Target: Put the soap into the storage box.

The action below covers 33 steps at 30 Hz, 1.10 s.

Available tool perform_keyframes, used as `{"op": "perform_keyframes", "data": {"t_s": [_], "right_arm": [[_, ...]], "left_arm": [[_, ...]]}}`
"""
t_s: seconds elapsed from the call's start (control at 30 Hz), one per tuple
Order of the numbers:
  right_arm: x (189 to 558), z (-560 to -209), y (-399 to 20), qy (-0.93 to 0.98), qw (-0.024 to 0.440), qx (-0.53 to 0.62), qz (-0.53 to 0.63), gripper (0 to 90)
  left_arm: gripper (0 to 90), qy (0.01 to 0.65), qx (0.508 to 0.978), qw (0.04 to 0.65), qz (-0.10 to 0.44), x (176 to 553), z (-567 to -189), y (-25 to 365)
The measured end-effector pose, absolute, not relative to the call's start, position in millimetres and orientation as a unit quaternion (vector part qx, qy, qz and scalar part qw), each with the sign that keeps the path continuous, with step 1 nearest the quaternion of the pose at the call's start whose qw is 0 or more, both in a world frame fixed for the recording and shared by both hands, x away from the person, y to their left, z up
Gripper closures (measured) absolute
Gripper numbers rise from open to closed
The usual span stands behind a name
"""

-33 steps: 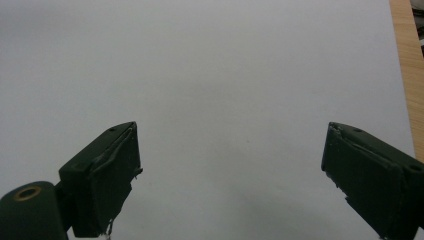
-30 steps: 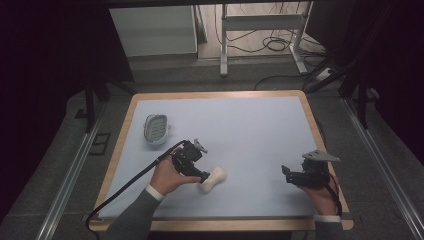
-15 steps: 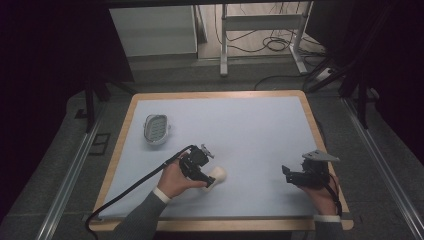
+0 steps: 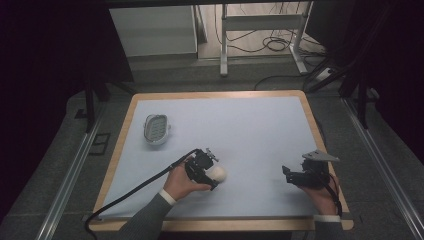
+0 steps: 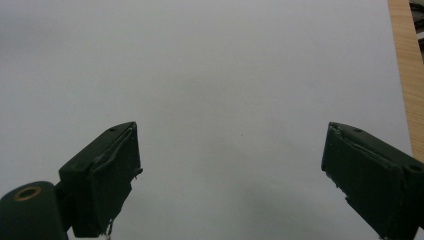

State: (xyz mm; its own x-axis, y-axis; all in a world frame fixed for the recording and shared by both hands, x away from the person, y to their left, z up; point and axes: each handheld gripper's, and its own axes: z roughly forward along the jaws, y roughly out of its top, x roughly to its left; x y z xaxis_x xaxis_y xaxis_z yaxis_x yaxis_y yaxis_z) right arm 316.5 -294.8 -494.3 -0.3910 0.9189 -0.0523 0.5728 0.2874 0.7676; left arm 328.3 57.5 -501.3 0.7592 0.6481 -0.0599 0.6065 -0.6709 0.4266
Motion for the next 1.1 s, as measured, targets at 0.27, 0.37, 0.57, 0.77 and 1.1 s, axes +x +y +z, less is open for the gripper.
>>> {"op": "perform_keyframes", "data": {"t_s": [0.27, 0.37, 0.57, 0.77, 1.1], "right_arm": [[317.1, -495.1, -295.5, 0.761, 0.254, 0.492, 0.338, 8.5], [316.8, -494.4, -296.2, 0.76, 0.254, 0.493, 0.339, 8.5], [316.7, -494.5, -296.1, 0.759, 0.256, 0.495, 0.338, 8.5], [316.9, -494.9, -296.5, 0.759, 0.256, 0.495, 0.336, 8.5], [316.5, -494.2, -298.3, 0.756, 0.26, 0.497, 0.337, 8.5]], "left_arm": [[26.4, 0.345, 0.912, 0.214, 0.053, 328.6, -508.1, 53.6], [30.2, 0.344, 0.913, 0.21, 0.057, 326.9, -509.5, 52.5], [39.0, 0.339, 0.917, 0.204, 0.056, 322.2, -510.2, 50.5], [48.2, 0.333, 0.917, 0.213, 0.055, 321.7, -509.1, 51.5], [49.3, 0.325, 0.919, 0.216, 0.054, 323.1, -504.3, 56.5]]}}
